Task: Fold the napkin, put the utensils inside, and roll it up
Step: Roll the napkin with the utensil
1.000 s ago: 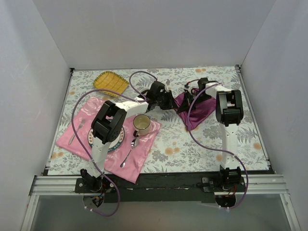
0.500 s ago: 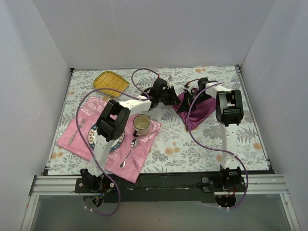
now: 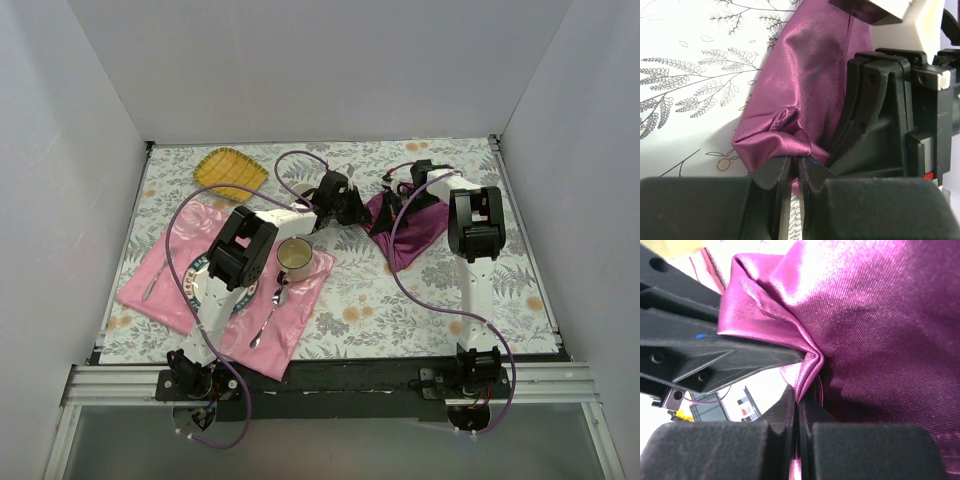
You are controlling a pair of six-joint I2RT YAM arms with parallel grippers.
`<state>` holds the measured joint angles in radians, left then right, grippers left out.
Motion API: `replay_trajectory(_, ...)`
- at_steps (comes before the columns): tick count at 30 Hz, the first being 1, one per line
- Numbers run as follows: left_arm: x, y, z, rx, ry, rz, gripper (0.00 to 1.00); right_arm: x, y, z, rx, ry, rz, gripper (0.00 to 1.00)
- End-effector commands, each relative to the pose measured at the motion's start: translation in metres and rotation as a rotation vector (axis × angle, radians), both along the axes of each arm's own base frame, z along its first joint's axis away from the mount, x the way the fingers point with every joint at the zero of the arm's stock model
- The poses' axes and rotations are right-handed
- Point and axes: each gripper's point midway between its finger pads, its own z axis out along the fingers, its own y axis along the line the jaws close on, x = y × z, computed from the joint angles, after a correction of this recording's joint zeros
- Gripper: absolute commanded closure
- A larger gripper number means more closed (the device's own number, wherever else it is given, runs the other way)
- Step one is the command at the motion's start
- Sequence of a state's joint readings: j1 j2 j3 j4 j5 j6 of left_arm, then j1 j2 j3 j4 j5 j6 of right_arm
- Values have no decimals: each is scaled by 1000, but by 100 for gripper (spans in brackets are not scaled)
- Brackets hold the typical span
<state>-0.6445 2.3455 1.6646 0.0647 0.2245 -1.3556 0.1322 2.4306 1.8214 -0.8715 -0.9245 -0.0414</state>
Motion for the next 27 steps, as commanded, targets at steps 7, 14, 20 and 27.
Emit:
replay_trajectory(7,16,26,-42,72,74,103,95,6,-22,-27,-192,-82,52,84)
replay_trajectory(14,18,34,-52,114,110,113,96,15,-27,-3,-270,-204,71,59)
replay_trajectory(20,16,41,-58,122,140,118,97,16,-38,16,-393,-300,85,50)
replay_trajectory(27,13,44,-61,114,151,104,97,12,-59,32,-592,-442,68,43)
